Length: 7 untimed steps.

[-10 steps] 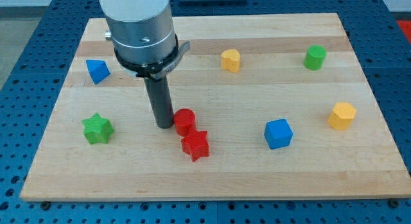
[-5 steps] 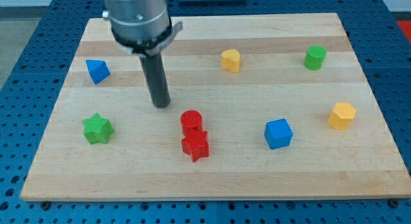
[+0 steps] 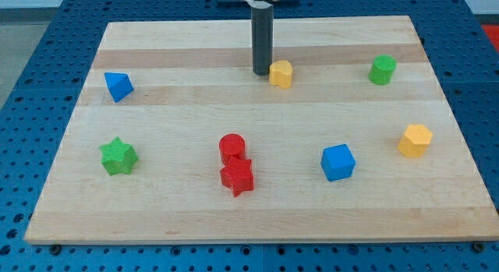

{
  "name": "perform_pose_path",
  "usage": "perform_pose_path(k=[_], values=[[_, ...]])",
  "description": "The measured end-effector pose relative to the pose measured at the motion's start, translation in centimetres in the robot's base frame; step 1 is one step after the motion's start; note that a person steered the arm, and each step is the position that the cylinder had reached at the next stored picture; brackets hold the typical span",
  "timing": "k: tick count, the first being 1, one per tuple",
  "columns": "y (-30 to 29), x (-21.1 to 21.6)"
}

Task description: Move the yellow heart into the left of the yellow hexagon

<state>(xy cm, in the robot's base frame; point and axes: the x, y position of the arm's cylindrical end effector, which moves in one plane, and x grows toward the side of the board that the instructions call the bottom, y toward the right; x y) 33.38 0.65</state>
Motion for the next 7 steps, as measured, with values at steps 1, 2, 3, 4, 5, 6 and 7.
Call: perform_pose_path(k=[1,2,3,4,5,6,7], values=[[0.8,0.0],[7.9,1.7],[13.7,4.6],[15.0,5.6],[15.0,5.6],[14.4,5.7],[13.7,5.7]])
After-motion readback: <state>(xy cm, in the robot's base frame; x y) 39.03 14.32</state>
